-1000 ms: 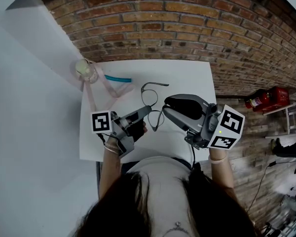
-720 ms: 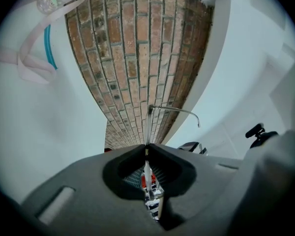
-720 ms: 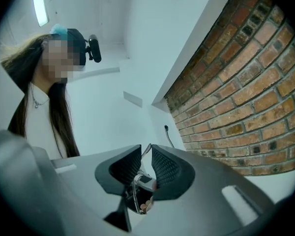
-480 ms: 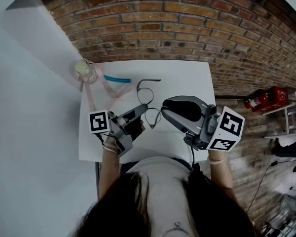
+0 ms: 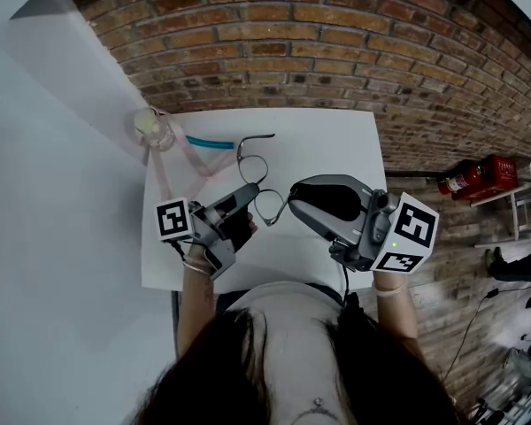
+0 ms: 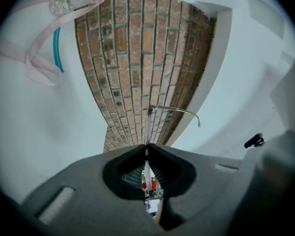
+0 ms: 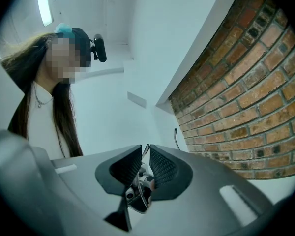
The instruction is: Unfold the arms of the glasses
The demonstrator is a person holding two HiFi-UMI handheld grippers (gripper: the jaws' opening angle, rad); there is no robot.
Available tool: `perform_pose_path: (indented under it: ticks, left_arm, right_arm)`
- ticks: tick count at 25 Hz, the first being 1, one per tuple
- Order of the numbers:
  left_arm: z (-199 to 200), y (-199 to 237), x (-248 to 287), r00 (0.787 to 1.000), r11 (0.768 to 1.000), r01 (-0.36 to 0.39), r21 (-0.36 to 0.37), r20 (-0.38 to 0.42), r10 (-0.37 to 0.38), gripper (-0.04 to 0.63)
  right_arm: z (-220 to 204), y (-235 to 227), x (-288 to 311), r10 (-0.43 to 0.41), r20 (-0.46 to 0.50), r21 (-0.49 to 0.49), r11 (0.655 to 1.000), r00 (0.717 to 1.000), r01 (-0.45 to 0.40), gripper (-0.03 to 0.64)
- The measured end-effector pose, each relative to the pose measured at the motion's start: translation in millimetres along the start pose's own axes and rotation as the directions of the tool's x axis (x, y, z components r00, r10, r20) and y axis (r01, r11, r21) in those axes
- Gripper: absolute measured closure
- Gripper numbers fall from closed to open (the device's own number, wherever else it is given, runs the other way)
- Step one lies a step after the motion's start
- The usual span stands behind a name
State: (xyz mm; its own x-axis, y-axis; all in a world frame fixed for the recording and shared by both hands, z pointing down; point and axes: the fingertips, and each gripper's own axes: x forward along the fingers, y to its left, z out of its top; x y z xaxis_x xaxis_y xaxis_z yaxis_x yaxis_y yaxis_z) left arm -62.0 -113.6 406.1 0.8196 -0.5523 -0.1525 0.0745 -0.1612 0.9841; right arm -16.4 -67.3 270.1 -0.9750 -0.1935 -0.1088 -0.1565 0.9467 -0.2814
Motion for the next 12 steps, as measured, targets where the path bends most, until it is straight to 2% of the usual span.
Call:
perform_pose_path:
  ticks: [12]
  left_arm:
    - [5.5,0.2,-2.3,0.999,1.000,0.013,-0.018,0.038,-0.012,0.572]
  right_arm:
    - [2.0,8.4,-2.1,0.026,0.006,-0.010,1.000,1.000,-0.026,0.566]
